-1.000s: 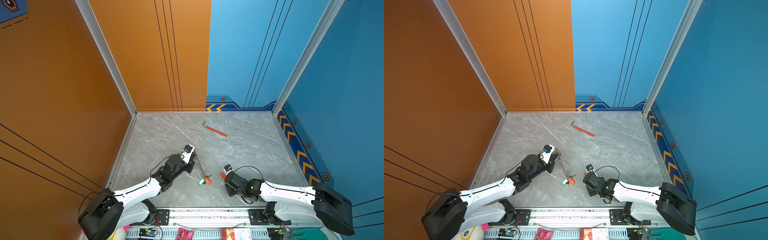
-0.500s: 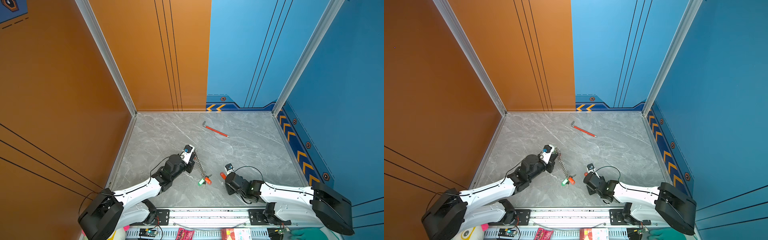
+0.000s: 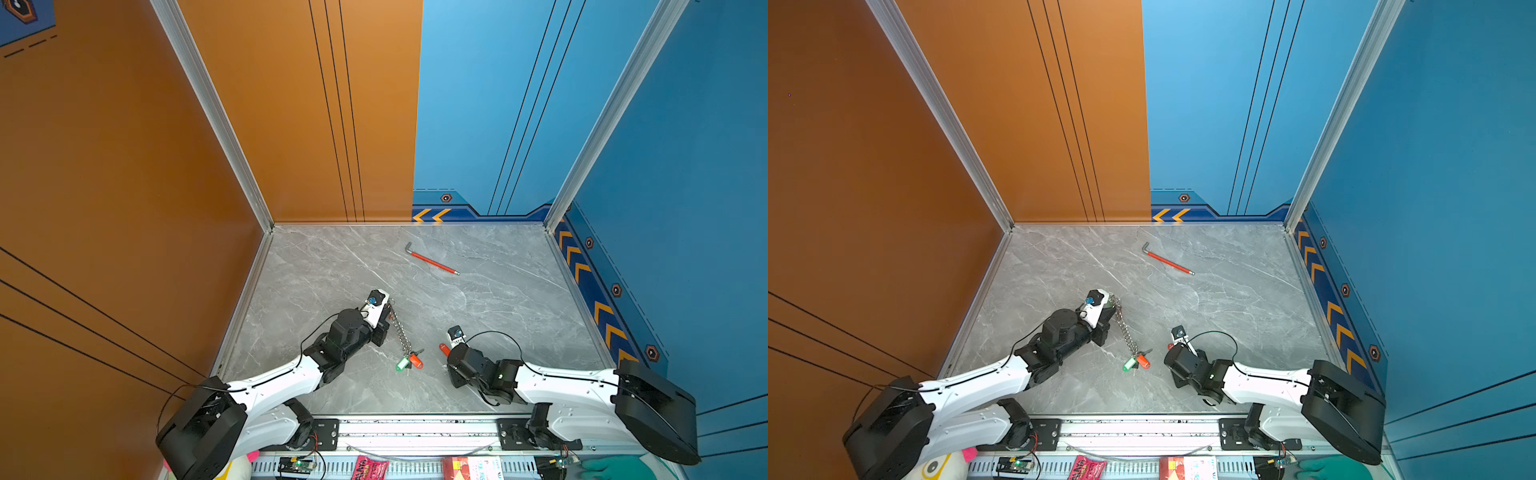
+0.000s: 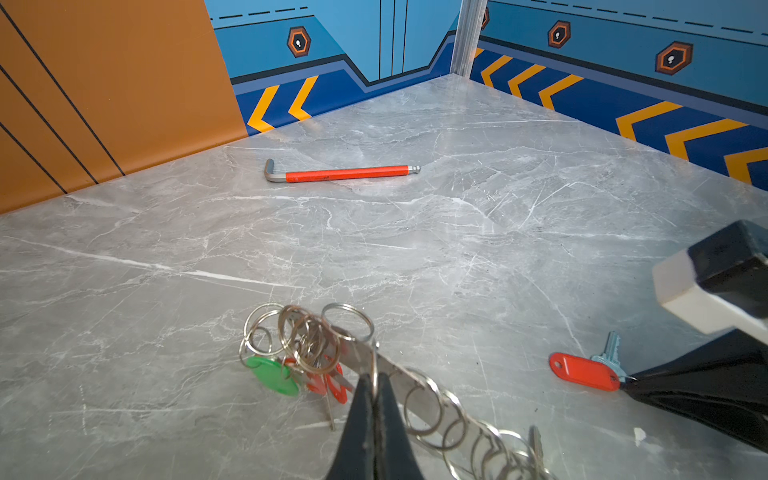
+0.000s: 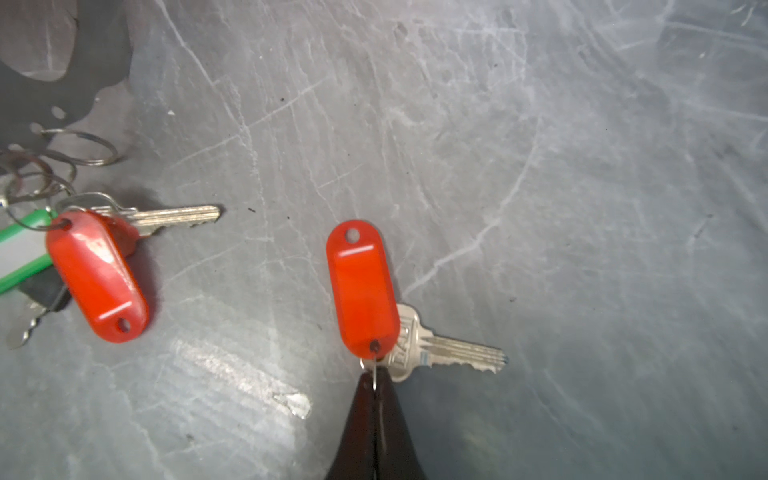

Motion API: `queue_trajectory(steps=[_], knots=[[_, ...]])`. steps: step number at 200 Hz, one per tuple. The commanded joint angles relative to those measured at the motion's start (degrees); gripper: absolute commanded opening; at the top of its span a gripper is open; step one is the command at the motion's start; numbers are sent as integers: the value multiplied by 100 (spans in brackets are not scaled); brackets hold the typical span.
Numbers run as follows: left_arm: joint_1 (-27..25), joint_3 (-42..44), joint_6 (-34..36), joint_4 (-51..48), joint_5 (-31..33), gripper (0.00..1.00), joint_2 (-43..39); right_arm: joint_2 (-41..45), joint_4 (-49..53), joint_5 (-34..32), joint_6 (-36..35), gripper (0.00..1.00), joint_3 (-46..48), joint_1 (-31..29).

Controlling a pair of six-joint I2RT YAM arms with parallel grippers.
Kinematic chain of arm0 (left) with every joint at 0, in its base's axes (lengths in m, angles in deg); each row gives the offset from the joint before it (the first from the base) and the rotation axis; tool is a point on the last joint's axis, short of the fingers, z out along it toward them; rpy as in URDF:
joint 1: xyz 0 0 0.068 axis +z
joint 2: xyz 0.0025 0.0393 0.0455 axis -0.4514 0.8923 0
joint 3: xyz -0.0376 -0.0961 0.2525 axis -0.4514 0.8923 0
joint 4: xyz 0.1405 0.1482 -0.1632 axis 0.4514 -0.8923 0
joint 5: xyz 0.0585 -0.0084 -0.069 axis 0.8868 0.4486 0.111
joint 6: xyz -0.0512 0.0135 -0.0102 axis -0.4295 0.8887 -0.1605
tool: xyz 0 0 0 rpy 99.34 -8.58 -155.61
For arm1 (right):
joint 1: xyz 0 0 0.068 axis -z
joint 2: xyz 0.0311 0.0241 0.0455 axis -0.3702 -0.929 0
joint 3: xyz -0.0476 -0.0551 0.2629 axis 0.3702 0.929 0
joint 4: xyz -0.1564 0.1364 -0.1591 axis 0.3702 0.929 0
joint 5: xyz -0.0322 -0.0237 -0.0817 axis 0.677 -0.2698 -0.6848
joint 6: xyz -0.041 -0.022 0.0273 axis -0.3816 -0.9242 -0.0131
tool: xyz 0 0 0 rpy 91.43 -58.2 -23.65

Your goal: Put the keys on the keyring

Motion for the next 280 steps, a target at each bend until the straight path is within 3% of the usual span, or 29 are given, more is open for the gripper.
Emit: queue_trajectory(steps=[1,33,71,110,148,161,211,280], knots=[[11,-84,104,-80,-86,0,57,-86,394,13,-67,0,-173,-54],[13,-95,125,-82,-82,0,68,191,1083,-103,-389,0,-716,-173],[13,-57,224,-82,-128,0,-49,620,1832,131,-1413,0,-1523,-84],[8,15,523,-80,-971,0,-288,731,1861,928,-2705,0,-2098,238],[-120,63,1086,-86,-2142,0,-460,712,1673,2620,-4200,0,-2361,824],[-188,103,1305,-82,-2373,0,-525,601,1727,2865,-4627,0,-2511,976],[-163,260,1699,-85,-2984,0,-760,83,1896,3722,-5213,0,-3025,1413],[43,136,1630,-84,-3596,0,-367,364,919,4396,-5595,0,-2233,1488]])
